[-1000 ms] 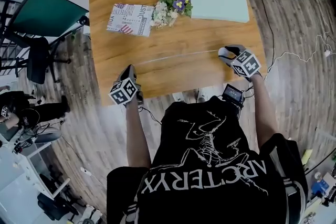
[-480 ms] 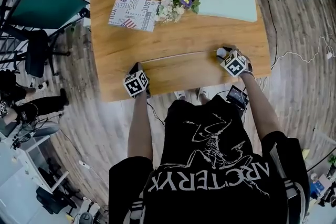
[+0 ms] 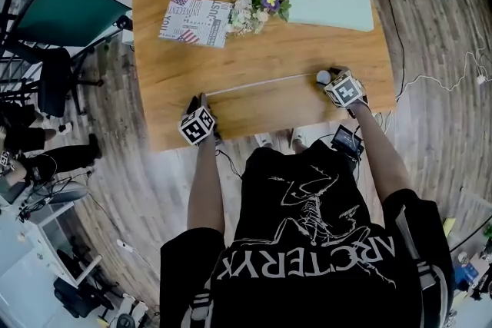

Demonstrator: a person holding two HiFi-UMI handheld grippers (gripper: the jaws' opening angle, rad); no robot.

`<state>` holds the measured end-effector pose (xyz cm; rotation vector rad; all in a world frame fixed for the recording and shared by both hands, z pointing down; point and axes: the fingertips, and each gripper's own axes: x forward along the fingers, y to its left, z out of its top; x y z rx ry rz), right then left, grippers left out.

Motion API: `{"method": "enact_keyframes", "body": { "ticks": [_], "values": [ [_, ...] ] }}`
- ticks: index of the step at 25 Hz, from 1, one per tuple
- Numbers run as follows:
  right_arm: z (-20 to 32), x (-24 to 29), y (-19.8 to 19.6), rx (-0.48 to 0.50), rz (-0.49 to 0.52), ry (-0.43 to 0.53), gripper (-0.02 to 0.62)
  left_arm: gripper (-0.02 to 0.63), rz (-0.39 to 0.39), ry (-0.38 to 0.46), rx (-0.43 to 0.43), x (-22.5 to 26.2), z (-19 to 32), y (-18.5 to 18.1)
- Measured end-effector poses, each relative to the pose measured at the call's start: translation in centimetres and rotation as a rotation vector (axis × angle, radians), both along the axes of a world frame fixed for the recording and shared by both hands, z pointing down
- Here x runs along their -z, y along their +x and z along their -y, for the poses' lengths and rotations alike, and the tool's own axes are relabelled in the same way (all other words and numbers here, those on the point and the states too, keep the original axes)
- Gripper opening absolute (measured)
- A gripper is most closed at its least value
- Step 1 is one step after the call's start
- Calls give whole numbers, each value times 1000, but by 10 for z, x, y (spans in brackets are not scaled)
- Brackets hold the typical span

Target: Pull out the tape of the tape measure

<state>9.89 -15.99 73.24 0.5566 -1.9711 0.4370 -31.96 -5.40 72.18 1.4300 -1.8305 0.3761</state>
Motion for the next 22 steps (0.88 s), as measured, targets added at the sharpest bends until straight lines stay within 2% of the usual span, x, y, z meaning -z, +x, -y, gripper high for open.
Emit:
{"method": "enact_keyframes", "body": {
  "ticks": [4,7,9,12,15,18,22],
  "values": [
    [-2,13,18,-17,5,28,296,106,30,32,11,19,-12,-18],
    [5,41,40,-68,29,115,284,66,78,119,7,55,-20,-31],
    [14,70,59,-136,48,179,229,28,117,199,4,89,-24,-39],
    [25,122,97,-286,81,241,138,12,155,316,-15,143,-29,-46],
    [35,191,118,-392,193,319,83,11,194,384,-88,203,-29,-37],
    [34,270,102,-328,325,456,46,11,238,446,-186,275,-18,-10],
    [14,357,38,-211,570,589,17,11,255,638,-312,360,8,43]
  ]
}}
